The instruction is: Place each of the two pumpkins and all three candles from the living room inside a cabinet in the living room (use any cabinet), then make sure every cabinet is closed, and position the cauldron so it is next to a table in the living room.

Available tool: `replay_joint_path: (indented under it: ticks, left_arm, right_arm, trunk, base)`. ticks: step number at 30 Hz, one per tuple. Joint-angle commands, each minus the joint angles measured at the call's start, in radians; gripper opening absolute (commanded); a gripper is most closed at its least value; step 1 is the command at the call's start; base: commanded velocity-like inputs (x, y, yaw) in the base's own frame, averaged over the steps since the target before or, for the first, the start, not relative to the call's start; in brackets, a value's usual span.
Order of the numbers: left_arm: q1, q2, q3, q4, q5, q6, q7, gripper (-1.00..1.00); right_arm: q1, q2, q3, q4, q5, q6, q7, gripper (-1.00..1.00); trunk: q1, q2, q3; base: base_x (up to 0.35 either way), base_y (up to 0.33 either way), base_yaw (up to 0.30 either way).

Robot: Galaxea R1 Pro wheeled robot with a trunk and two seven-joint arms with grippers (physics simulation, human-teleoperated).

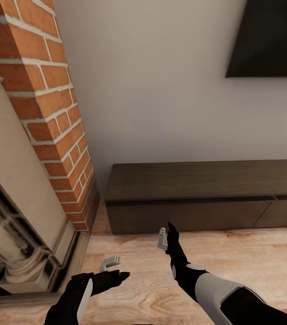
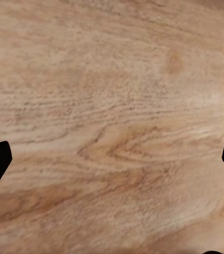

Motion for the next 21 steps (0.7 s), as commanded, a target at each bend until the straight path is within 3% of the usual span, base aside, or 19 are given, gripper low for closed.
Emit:
replay_joint_path:
  ticks: [1, 8, 21]
  left_arm:
    - [-0.001, -0.001, 0.006, -0.001, -0.008, 0.005, -0.009, 1.00]
    - [0.000, -0.001, 0.006, 0.000, -0.008, 0.005, -0.009, 1.00]
    - [0.000, -0.001, 0.006, 0.001, -0.008, 0.004, -0.009, 1.00]
  right_arm:
    - [-0.001, 0.000, 0.001, 0.002, 0.006, 0.005, -0.004, 1.00]
    - [-0.001, 0.000, 0.001, 0.004, 0.007, 0.010, -0.003, 1.00]
    - [0.002, 0.000, 0.001, 0.005, 0.008, 0.012, -0.005, 1.00]
  trunk:
    - [0.000, 0.000, -0.001]
    - [0.000, 0.000, -0.001]
    - [0.000, 0.000, -0.001]
  base:
    - [0.000, 0.000, -0.188]
    - [0.000, 0.000, -0.161]
    - [0.000, 0.000, -0.017]
